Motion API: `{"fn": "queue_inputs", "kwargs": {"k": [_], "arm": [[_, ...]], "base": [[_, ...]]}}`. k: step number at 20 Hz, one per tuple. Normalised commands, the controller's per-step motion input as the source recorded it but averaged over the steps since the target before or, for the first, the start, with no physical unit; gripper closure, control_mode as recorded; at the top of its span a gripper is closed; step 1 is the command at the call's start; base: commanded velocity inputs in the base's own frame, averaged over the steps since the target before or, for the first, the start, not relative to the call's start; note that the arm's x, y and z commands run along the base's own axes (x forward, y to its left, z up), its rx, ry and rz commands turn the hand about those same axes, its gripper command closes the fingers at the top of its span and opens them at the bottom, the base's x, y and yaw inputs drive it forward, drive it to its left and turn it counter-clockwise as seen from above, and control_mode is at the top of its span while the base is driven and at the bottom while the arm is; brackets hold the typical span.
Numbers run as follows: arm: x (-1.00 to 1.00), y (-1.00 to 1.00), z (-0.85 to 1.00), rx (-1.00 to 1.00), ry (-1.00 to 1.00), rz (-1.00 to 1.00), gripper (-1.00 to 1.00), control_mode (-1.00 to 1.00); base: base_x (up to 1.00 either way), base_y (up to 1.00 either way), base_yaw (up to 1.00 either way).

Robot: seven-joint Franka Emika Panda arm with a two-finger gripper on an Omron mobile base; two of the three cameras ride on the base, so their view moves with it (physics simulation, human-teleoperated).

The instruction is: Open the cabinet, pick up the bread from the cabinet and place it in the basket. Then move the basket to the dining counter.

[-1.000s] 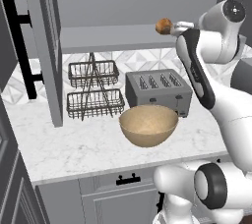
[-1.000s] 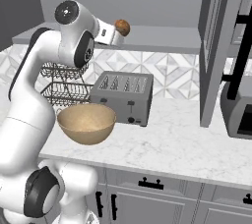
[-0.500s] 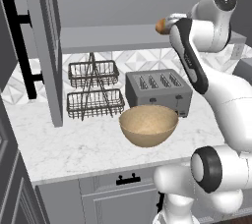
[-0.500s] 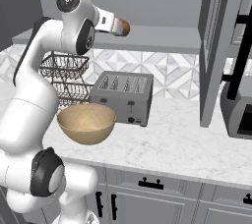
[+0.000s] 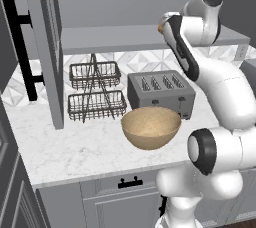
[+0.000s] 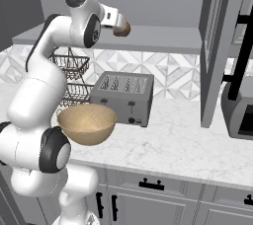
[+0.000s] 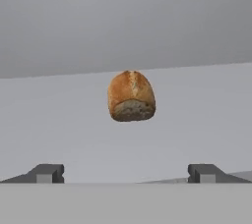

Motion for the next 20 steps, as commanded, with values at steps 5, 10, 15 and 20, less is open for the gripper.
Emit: {"fn": "queue_inputs", "kwargs": {"k": [5, 10, 15, 20], "arm": [[0.52, -0.01, -0.01, -0.06, 0.05, 0.0, -1.0, -1.0], [0.4, -0.09, 0.0, -0.04, 0.09, 0.0, -1.0, -1.0], [0.43, -0.09, -0.04, 0.0, 0.09, 0.0, -1.0, -1.0], [0.44, -0.03, -0.09, 0.0, 0.01, 0.0, -1.0, -1.0]], "base": [[0.0, 0.0, 0.0], [0.0, 0.0, 0.0], [0.0, 0.0, 0.0], [0.0, 0.0, 0.0]]}}
